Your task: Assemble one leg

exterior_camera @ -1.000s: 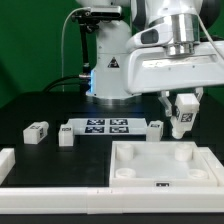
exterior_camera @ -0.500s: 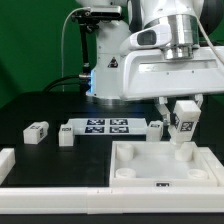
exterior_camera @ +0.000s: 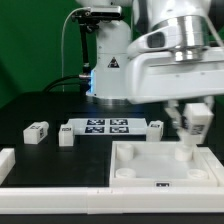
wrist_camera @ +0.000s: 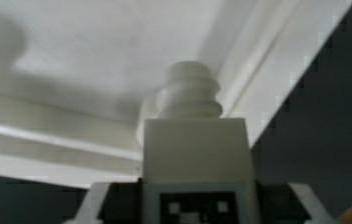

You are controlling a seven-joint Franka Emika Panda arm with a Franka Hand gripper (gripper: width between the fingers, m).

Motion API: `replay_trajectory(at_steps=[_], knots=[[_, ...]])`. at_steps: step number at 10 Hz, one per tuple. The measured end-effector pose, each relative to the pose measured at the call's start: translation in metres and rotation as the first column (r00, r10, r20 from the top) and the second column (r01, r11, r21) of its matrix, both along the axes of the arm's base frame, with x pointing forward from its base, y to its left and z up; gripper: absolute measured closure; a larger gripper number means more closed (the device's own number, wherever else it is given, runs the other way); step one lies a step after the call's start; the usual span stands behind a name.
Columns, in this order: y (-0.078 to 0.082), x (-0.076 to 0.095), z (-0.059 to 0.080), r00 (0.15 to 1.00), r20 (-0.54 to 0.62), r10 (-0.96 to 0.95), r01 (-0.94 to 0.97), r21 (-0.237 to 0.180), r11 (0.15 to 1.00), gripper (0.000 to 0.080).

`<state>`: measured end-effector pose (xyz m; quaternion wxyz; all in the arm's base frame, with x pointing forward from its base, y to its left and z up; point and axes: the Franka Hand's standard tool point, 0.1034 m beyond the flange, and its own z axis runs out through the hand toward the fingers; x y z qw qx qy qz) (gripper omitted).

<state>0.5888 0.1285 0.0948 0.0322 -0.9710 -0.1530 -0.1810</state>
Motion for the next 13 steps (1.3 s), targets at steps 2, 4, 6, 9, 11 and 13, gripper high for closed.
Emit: replay_trajectory(at_steps=[2, 4, 6, 9, 11, 13], knots=[[0.006, 0.018, -0.008, 1.000, -0.004, 0.022, -0.022, -0.002, 1.000, 0.0512], [0.001, 0.023, -0.012, 0.999, 0.035, 0.024, -0.024, -0.004, 1.000, 0.0512], [-0.004, 0.028, -0.009, 0.990, 0.136, 0.026, -0.025, -0.006, 1.000, 0.0512], [-0.008, 0.025, -0.014, 0.985, 0.171, 0.019, -0.018, -0.006, 1.000, 0.0512], [-0.012, 0.025, -0.015, 0.986, 0.169, 0.014, -0.013, -0.007, 1.000, 0.0512], [-0.013, 0.023, -0.018, 0.986, 0.165, 0.013, -0.012, -0.008, 1.000, 0.0512]])
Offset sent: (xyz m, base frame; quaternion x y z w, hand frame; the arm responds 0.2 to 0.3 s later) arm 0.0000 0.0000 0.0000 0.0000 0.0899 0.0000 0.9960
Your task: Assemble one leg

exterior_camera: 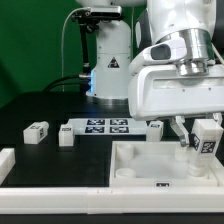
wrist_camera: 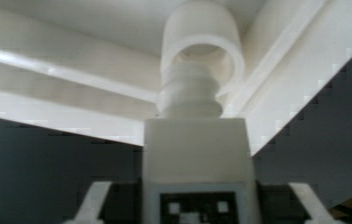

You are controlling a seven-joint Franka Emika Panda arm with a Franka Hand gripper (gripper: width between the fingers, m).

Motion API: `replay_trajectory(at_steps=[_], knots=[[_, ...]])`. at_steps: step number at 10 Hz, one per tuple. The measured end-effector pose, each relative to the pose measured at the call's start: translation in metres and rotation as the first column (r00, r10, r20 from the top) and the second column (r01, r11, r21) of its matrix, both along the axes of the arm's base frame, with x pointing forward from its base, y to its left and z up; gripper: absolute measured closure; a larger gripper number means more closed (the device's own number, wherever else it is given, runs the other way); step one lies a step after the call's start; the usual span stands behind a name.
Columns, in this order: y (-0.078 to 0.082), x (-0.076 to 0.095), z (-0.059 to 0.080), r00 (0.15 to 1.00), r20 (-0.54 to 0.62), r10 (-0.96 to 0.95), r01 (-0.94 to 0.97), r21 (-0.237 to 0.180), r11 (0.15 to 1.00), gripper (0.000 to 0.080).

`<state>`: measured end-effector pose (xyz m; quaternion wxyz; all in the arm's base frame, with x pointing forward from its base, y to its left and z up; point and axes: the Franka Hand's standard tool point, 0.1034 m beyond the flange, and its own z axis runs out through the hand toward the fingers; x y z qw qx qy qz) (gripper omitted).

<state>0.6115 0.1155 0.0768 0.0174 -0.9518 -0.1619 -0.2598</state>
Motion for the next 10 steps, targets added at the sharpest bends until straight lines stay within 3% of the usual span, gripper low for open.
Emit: replay_trajectory(at_steps=[4, 10], knots=[[0.003, -0.006, -0.007, 1.000, -0.003, 0.005, -0.005, 0.000, 1.000, 0.0512], [-0.007, -0.006, -0.017, 0.999, 0.051, -0.014, 0.014, 0.002, 1.000, 0.0512]])
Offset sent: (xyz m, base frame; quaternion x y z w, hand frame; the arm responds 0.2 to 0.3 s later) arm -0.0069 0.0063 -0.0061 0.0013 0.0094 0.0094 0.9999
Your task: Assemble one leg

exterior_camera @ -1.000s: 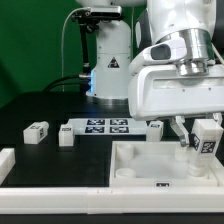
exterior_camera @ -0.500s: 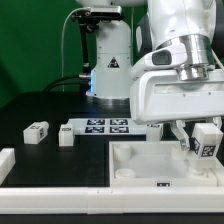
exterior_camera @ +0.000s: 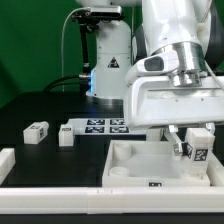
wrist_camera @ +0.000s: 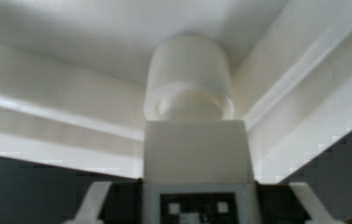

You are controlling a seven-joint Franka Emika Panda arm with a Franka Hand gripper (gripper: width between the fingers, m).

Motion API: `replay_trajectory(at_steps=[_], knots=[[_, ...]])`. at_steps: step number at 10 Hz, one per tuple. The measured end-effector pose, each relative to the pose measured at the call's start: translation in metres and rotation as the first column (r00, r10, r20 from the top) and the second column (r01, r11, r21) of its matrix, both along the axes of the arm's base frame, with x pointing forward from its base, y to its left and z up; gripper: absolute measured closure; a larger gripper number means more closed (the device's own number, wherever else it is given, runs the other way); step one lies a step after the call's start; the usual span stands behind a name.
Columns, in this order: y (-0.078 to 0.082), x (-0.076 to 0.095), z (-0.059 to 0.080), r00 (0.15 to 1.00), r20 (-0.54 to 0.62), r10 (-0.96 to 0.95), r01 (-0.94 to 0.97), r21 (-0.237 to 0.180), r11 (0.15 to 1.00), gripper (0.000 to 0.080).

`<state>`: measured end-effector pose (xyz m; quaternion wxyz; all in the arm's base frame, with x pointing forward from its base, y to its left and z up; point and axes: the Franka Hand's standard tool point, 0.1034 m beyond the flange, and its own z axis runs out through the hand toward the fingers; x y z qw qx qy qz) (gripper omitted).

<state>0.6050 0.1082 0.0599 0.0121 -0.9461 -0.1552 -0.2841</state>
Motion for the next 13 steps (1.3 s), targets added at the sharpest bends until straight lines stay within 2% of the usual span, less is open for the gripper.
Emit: replay_trajectory(at_steps=[2, 4, 5, 10, 13], knots=[[0.000, -0.001, -0.001, 1.000, -0.010, 0.001, -0.001, -0.001, 1.000, 0.0511], [0.000, -0.001, -0.001, 1.000, -0.010, 0.001, -0.001, -0.001, 1.000, 0.0198], [0.000, -0.001, -0.001, 1.000, -0.010, 0.001, -0.001, -0.001, 1.000, 0.0165], [0.000, -0.001, 0.000, 1.000, -0.010, -0.003, 0.003, 0.001, 1.000, 0.0151], [0.004, 0.000, 0.025, 1.000, -0.008, -0.016, 0.016, 0.008, 1.000, 0.0151]])
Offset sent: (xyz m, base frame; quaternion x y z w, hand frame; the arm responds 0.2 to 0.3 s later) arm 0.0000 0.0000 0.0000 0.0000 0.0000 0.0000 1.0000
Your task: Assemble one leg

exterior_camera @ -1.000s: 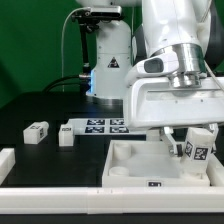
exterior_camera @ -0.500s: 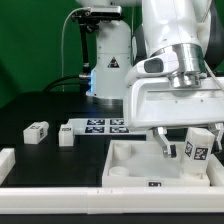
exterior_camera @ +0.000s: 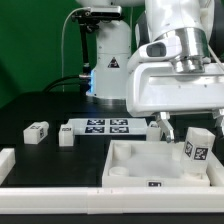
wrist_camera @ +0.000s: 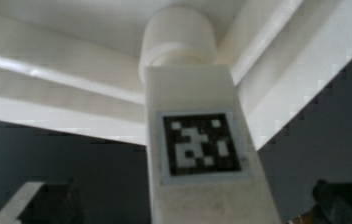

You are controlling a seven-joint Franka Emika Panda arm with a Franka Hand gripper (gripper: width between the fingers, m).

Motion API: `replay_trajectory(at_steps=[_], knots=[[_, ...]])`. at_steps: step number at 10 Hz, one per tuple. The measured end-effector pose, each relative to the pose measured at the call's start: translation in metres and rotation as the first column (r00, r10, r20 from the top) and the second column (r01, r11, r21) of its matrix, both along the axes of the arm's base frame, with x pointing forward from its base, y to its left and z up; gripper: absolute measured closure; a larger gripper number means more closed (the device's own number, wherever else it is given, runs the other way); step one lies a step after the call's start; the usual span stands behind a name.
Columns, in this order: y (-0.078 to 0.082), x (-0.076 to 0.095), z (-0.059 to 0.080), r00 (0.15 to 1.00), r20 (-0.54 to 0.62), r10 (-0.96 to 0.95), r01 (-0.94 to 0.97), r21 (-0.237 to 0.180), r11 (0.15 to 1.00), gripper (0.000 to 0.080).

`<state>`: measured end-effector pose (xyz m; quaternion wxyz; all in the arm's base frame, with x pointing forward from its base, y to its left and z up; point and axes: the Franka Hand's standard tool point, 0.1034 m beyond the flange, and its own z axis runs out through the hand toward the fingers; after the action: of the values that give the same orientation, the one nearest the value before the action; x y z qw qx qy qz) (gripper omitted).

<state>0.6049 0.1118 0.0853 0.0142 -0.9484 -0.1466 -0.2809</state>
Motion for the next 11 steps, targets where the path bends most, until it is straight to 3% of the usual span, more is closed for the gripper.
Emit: replay_trajectory(at_steps=[3, 5, 7, 9, 11], knots=[[0.002, 0.000, 0.000, 0.999, -0.037, 0.005, -0.005, 0.000, 1.000, 0.0151], [0.007, 0.002, -0.005, 0.981, -0.193, 0.011, -0.011, 0.000, 1.000, 0.0151], [0.010, 0.010, 0.000, 0.944, -0.330, -0.003, 0.002, -0.002, 1.000, 0.0151], [0.009, 0.005, -0.001, 0.850, -0.527, -0.011, 0.000, -0.022, 1.000, 0.0151], [0.007, 0.013, -0.002, 0.845, -0.535, -0.014, 0.003, -0.023, 1.000, 0.0151]])
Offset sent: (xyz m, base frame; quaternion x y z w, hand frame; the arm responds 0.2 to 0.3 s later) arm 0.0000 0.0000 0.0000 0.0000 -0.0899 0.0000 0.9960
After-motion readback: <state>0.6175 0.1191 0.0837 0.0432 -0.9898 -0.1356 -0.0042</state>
